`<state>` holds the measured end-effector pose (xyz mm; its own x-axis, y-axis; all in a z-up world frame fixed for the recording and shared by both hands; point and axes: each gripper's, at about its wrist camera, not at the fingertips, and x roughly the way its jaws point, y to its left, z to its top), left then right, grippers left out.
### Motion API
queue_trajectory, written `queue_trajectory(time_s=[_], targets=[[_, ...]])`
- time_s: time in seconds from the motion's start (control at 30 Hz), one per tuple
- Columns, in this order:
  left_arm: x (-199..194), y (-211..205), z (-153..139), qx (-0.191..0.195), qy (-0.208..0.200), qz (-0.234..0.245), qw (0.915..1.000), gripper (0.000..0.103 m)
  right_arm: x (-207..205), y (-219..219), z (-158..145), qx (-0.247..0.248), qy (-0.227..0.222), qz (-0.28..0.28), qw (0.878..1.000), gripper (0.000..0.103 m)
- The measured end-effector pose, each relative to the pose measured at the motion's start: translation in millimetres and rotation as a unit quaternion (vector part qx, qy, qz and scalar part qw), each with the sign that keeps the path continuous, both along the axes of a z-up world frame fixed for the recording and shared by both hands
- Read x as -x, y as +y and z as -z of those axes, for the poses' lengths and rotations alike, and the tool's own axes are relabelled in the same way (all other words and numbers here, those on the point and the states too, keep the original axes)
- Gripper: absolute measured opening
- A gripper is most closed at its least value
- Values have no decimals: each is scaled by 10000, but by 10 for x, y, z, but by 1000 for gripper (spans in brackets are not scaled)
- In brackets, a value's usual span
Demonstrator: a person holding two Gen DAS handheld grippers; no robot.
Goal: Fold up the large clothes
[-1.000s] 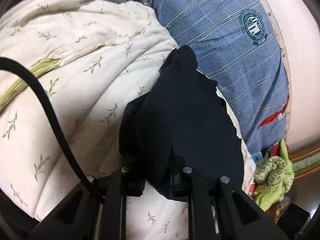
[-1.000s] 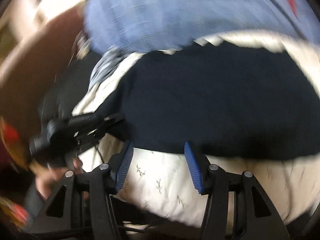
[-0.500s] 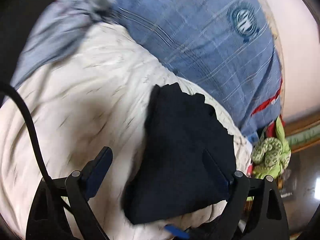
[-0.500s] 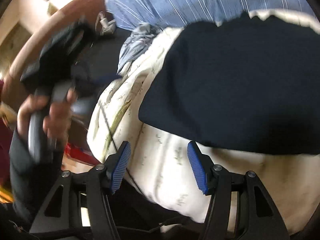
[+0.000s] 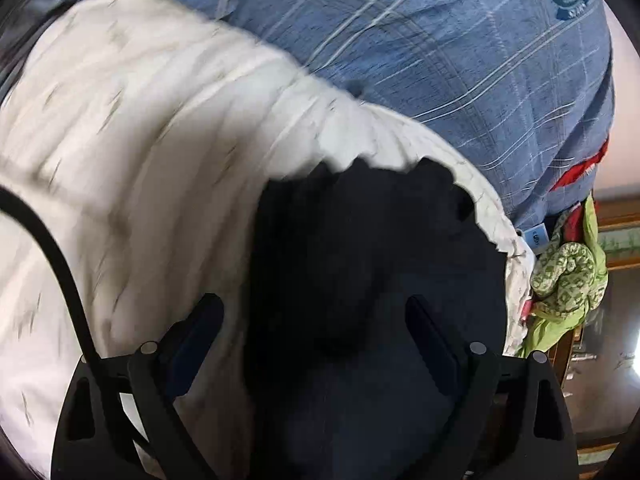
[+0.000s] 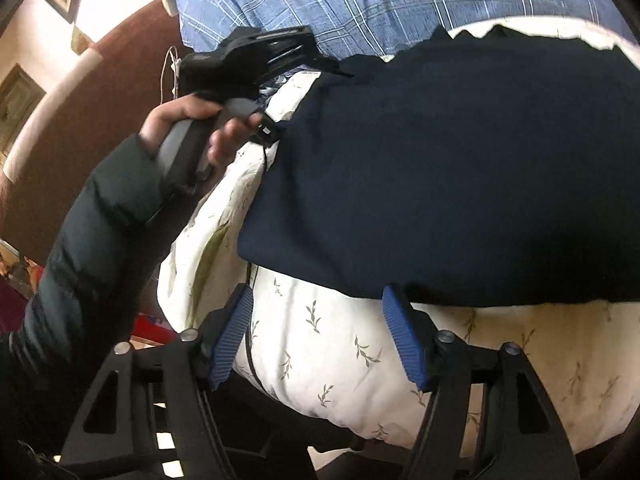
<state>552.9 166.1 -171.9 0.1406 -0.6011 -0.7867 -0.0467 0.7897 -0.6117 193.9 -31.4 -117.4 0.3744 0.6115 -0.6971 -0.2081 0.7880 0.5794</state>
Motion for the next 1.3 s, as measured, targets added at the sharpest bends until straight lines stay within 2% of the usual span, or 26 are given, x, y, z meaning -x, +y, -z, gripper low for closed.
queue_trajectory(time_s=[0.07,0.1,0.17,0.27,0.3,0.37,0.4,0.43,0.53,0.63,0.7,0.73,0.77,0.8,0.83,0.9,0.93,0.97,1.0,1.03,1.07,1.17,1.23,1.3], targets=[[-119,-84,-44,369,-82,63,9993,92,-44,24,58,-236,67,21,9997,68],[-160,-112,-33,360,-19,138,9993,92,-87,63,101,-379,150,10,9992,68],[-245,-229,39,-83,152,476,9987,92,-182,143,216,-756,500,-47,9959,68],[-303,-316,43,-202,12,825,9964,91,-245,217,360,-1153,698,137,9908,68],[-313,-317,26,-192,-53,884,9959,87,-271,223,413,-1288,763,229,9885,68],[-319,-304,6,-317,-162,965,9947,61,-344,209,516,-1718,839,537,9801,69],[-303,-312,-6,-390,-210,981,9942,55,-411,203,540,-1860,814,654,9770,69],[-291,-256,-7,-430,-248,964,9941,43,-453,194,544,-1947,821,759,9745,69],[-275,-65,25,-119,-158,793,9967,37,-377,120,563,-2257,1156,785,9641,68],[-271,-5,51,20,-123,743,9972,37,-137,53,635,-2348,1437,788,9581,69],[-252,-30,38,-19,-191,751,9970,39,-152,83,764,-2439,1649,870,9517,69],[-235,-60,27,-43,-206,744,9970,46,-187,94,812,-2530,1691,971,9476,69],[-219,-77,20,-39,-209,766,9968,51,-132,66,786,-2645,1599,1077,9449,69],[-200,-105,10,-3,-220,797,9966,61,-194,51,746,-2602,1435,1204,9472,69],[-182,-138,-7,31,-240,837,9962,66,-280,47,719,-2567,1315,1275,9490,70],[-179,-186,-14,-31,-269,859,9959,66,-464,65,699,-2554,1163,1433,9491,73],[-185,-202,-14,-130,-312,861,9957,59,-517,119,697,-2518,1133,1470,9498,69],[-185,-210,-19,-264,-383,830,9955,50,-564,131,673,-2428,1018,1509,9528,46],[-184,-211,-19,-387,-427,810,9951,27,-605,132,649,-2288,945,1455,9579,24],[-171,-204,-14,-325,-433,767,9956,21,-606,94,616,-2263,892,1408,9597,10],[-152,-202,-27,-235,-475,768,9956,15,-596,65,602,-2314,833,1358,9597,9],[-100,-219,-119,-221,-601,756,9951,13,-508,-65,338,-2268,434,1217,9653,8],[-83,-228,-230,-32,-635,684,9956,12,-483,-158,177,-2312,296,1185,9652,8],[-65,-265,-461,198,-786,626,9947,12,-436,-353,19,-2380,111,1242,9632,8]])
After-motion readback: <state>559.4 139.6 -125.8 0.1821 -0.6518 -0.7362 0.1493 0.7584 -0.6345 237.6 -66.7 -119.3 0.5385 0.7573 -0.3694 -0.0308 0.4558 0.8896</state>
